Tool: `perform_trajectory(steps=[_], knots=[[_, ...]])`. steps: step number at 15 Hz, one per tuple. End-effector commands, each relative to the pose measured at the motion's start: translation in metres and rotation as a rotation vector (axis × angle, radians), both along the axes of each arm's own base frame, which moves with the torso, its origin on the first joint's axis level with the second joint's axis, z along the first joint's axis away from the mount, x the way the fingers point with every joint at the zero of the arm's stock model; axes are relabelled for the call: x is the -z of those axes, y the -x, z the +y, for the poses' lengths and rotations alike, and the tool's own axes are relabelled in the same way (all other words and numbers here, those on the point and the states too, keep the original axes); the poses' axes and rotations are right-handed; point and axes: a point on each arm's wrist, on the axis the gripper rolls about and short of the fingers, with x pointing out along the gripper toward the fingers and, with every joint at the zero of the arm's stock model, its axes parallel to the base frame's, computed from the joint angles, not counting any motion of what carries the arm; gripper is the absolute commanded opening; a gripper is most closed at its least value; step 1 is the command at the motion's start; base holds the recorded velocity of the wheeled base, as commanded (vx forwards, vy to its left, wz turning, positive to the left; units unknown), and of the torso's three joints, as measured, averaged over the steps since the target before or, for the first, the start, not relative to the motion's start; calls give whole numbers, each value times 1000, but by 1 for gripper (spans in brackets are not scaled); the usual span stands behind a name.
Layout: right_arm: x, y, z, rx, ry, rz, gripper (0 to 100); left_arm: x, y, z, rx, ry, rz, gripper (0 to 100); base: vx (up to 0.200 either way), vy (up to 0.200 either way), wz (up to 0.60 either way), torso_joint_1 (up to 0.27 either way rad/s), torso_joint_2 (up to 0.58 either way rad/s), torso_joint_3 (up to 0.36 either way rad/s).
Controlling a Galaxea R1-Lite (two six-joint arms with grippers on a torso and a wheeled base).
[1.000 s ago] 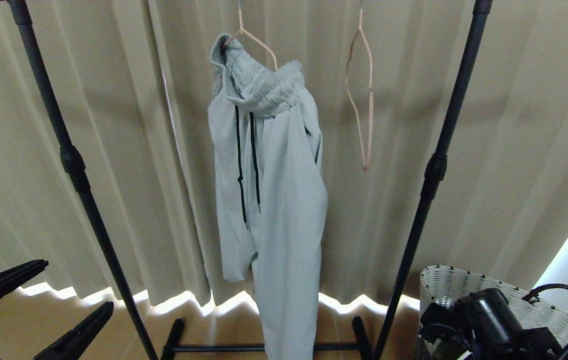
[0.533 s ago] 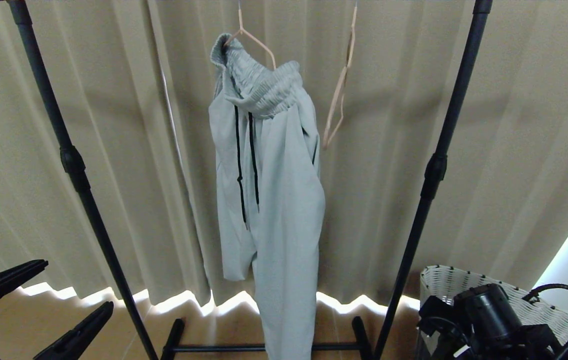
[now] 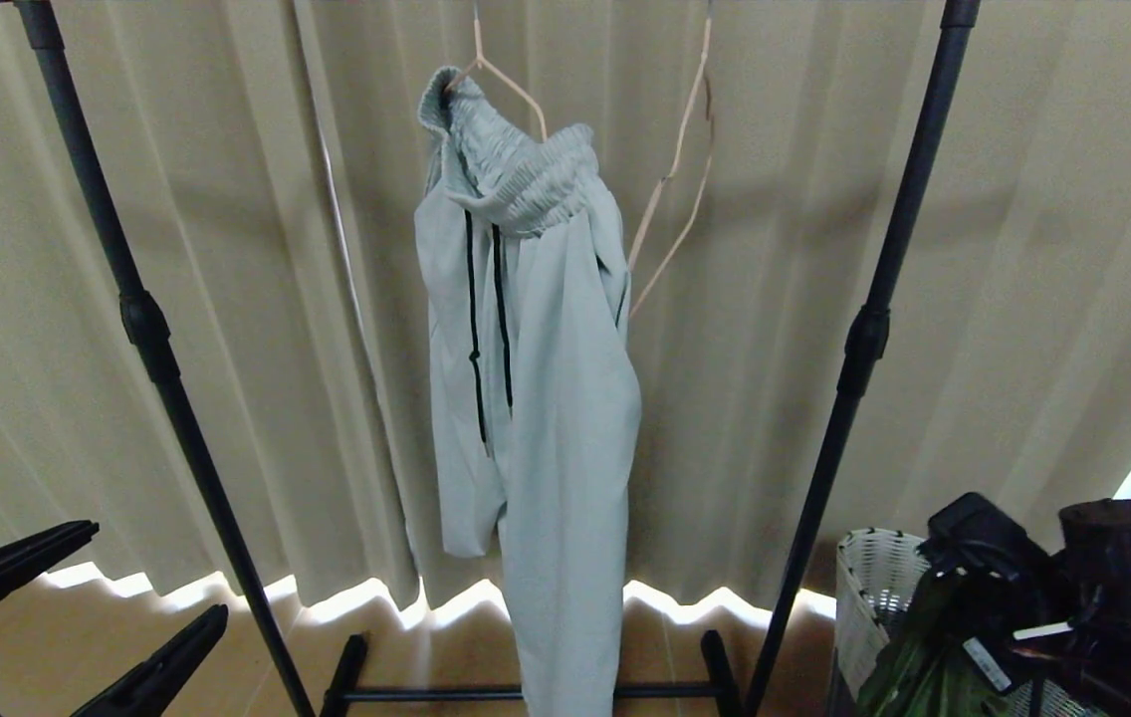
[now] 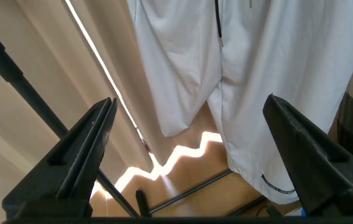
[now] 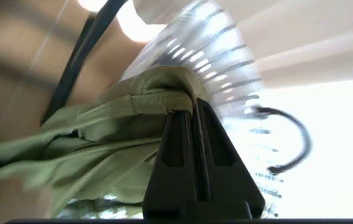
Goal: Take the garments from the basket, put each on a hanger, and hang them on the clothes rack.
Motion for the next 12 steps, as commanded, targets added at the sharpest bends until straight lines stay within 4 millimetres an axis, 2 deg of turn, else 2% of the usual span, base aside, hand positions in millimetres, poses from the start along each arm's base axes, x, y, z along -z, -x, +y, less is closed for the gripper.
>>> perform_trajectory(steps=[1,2,7,10,12], knots=[[-38,9,-13,52,-54,-193,0,1,0,0,2,-2,4,100,0,0,0,0,0,0],[-55,13,-15,59,-84,-281,0,1,-1,-1,3,-2,5,100,0,0,0,0,0,0],[-102,6,-4,40,-216,-480,0,0,0,-1,9,-1,2,100,0,0,0,0,0,0],[-124,2,3,12,-257,-546,0,3,-3,-10,96,-37,30,100,0,0,0,0,0,0],[-135,6,5,-7,-281,-589,0,9,-6,-12,112,-139,28,100,0,0,0,0,0,0]])
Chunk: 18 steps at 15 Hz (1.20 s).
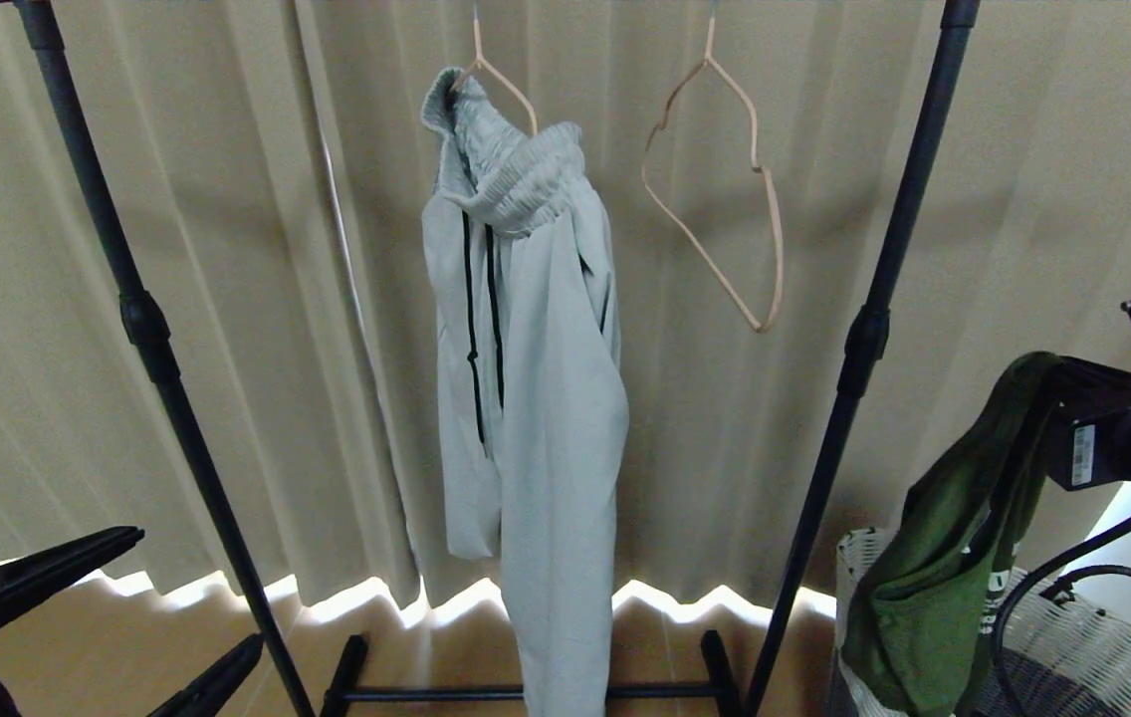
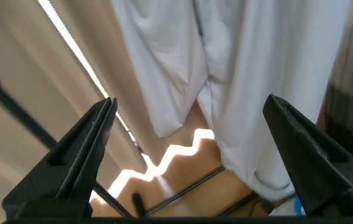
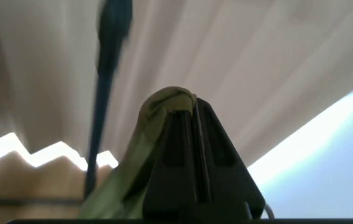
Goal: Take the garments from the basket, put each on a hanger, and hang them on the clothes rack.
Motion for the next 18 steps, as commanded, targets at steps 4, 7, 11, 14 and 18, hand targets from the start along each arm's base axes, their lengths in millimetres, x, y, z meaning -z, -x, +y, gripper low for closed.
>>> perform_trajectory(steps=[4,7,11,14,18], knots=[[-28,26,12,-116,-27,-57,0,2,-6,-17,200,-55,34,100,0,0,0,0,0,0],[-29,33,30,-235,-53,-29,0,5,-9,-33,323,1,135,100,0,0,0,0,0,0],[-18,29,56,-414,-130,45,0,-15,-14,-62,424,213,247,100,0,0,0,0,0,0],[-20,31,62,-535,-214,57,0,-23,-24,-97,498,254,306,100,0,0,0,0,0,0],[-22,33,64,-637,-240,64,0,-17,-58,-144,488,215,353,100,0,0,0,0,0,0]])
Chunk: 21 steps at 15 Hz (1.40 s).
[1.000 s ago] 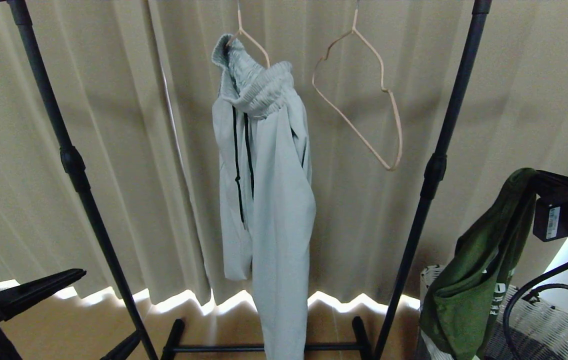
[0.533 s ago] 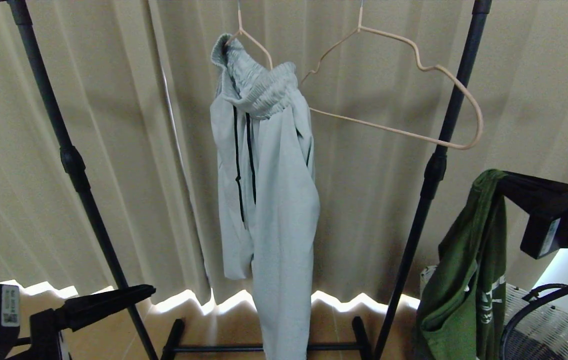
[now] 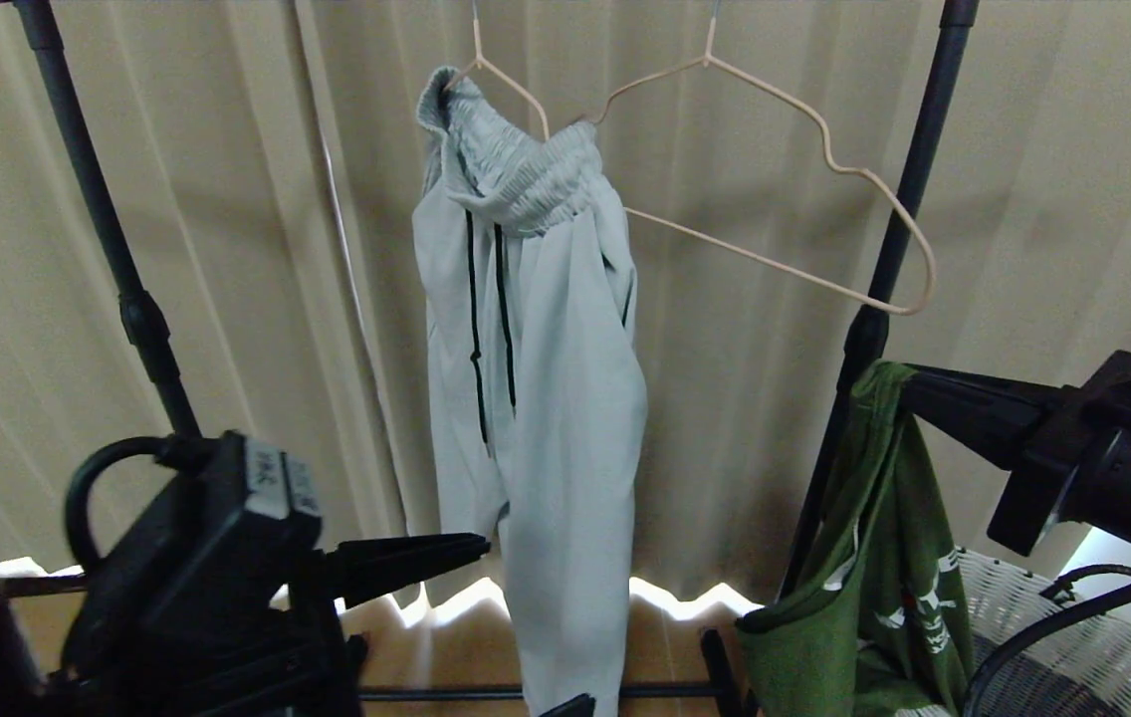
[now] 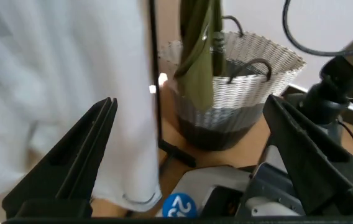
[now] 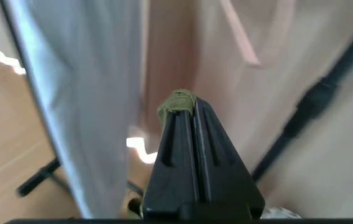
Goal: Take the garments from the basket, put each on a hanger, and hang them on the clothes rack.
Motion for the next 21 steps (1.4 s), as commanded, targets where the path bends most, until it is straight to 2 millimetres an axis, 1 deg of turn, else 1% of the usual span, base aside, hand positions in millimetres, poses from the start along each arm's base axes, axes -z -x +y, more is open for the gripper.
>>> perform_trajectory(steps=[1,2,3,4,8,9,12,14,18,19,21], knots=[[-1,1,1,-35,-6,-3,0,11,-27,-39,7,-57,45,100,0,0,0,0,0,0],[-3,2,0,-47,-11,-8,0,11,-31,-45,7,-59,44,100,0,0,0,0,0,0],[-4,4,0,-80,-18,-12,0,8,-40,-56,10,-53,40,100,0,0,0,0,0,0],[-5,6,-1,-97,-23,-16,0,7,-43,-61,12,-48,36,100,0,0,0,0,0,0],[-14,12,8,-176,-50,-32,0,11,-44,-97,76,-54,39,100,0,0,0,0,0,0],[-15,13,9,-182,-61,-30,0,13,-45,-102,80,-55,40,100,0,0,0,0,0,0],[-16,18,12,-213,-88,-18,0,22,-58,-125,80,-8,9,100,0,0,0,0,0,0],[-17,19,11,-213,-95,-22,0,25,-63,-131,78,-2,7,100,0,0,0,0,0,0],[-19,22,8,-213,-102,-31,0,26,-75,-146,69,16,-2,100,0,0,0,0,0,0],[-19,23,8,-213,-103,-32,0,27,-77,-148,64,19,6,100,0,0,0,0,0,0],[-21,25,6,-214,-109,-41,0,35,-88,-147,19,6,23,100,0,0,0,0,0,0]])
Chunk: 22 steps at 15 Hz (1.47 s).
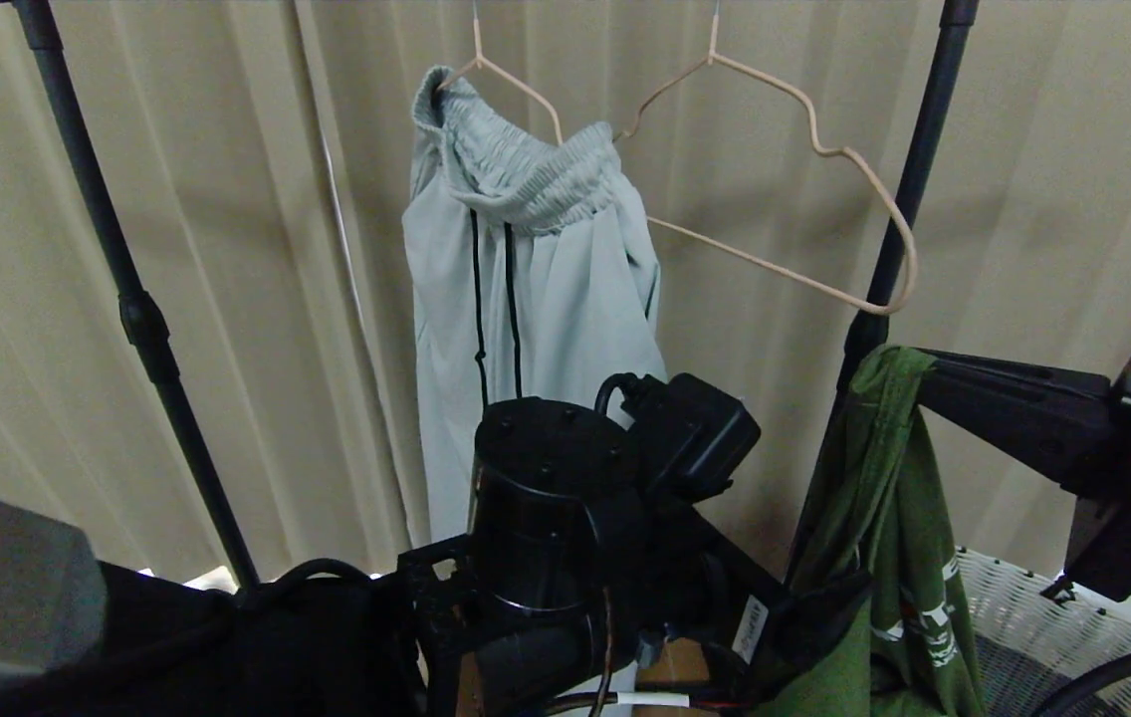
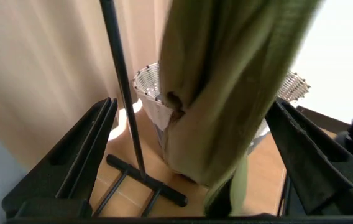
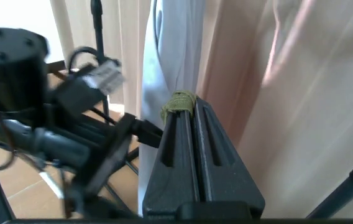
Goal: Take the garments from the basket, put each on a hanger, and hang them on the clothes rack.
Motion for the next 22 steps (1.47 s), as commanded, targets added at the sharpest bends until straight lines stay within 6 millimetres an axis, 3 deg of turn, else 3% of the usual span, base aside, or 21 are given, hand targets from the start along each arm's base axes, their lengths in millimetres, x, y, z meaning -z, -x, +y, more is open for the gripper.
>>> perform_trajectory(steps=[1,10,15,18,19,21,22], knots=[[-2,2,-2,-1,-8,-9,0,11,-11,-1,-39,-25,15,100,0,0,0,0,0,0],[-19,4,-4,1,-50,-54,0,39,-5,13,-49,-176,109,100,0,0,0,0,0,0],[-21,8,-10,12,-59,-65,0,31,3,40,-75,-220,137,100,0,0,0,0,0,0],[-22,8,-13,28,-59,-68,0,22,19,61,-70,-212,125,100,0,0,0,0,0,0],[-23,9,-14,31,-60,-70,0,20,23,66,-64,-220,109,0,0,0,0,0,0,0],[-22,7,-15,42,-59,-69,0,19,34,81,-51,-238,75,0,0,0,0,0,0,0],[-21,2,-20,85,-54,-65,0,16,53,104,-31,-253,37,0,0,0,0,0,0,0]])
